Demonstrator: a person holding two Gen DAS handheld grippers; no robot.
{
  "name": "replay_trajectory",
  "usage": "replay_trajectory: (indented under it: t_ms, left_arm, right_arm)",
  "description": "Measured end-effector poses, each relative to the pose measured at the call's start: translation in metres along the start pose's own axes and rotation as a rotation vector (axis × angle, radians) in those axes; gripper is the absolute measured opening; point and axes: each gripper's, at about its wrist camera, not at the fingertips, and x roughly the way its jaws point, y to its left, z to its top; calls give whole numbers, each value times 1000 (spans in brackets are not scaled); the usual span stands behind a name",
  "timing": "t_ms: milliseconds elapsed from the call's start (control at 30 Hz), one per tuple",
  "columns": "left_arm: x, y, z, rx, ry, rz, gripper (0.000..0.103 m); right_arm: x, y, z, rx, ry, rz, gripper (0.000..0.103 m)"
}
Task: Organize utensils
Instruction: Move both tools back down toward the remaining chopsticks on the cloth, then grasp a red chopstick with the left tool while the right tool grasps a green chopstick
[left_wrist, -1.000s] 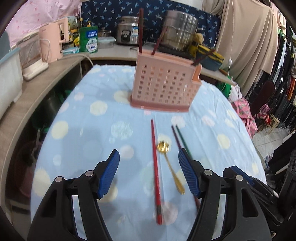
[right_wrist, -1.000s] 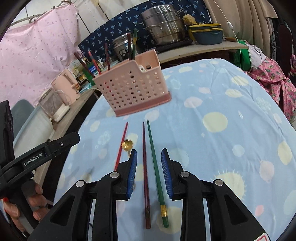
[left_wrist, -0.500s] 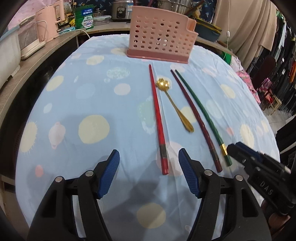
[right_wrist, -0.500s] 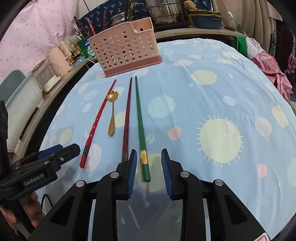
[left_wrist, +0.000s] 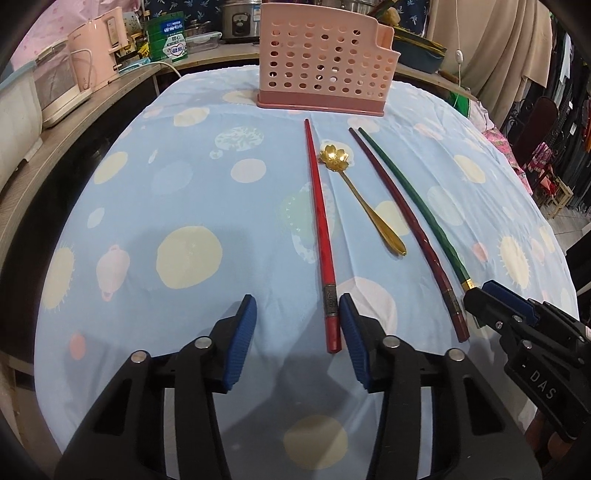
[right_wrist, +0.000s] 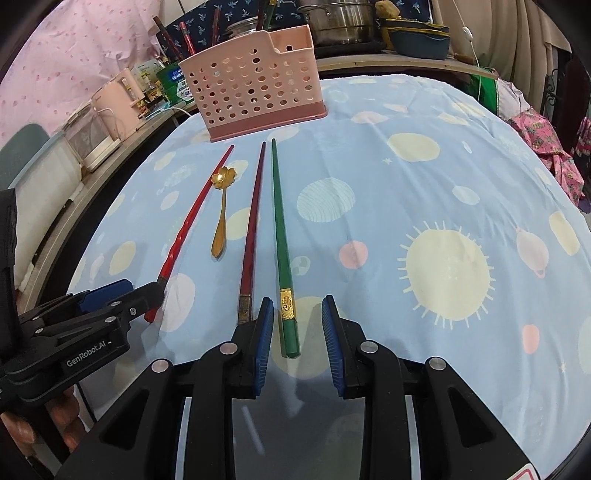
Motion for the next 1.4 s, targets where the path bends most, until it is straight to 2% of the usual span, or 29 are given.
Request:
replay_trajectory:
  t_ms: [33, 100, 200, 267, 367, 633, 1400]
  left_arm:
    - [0, 0, 0, 2, 0, 1, 38]
    - [0, 0, 1, 8, -2, 4, 25]
    - [0, 1, 1, 3, 1, -9, 12]
    - [0, 2, 1, 3, 4, -17, 8]
    - [-1, 1, 1, 4, 7, -24, 7]
    - [-10, 3, 2, -10, 9, -40, 7]
    - [-77, 13, 32, -56, -114, -66, 7]
  right_arm:
    - [0, 0, 0, -3, -1, -2, 27]
    - [0, 2, -1, -15, -4, -13, 24]
    - [0, 2, -2, -26, -10, -28, 19]
    - [0, 1, -2, -29, -10, -31, 14]
    - [0, -1, -3, -27, -9, -32, 10]
    - [-4, -3, -3, -26, -11, -28, 8]
    - [-58, -11, 21, 27, -134, 26, 7]
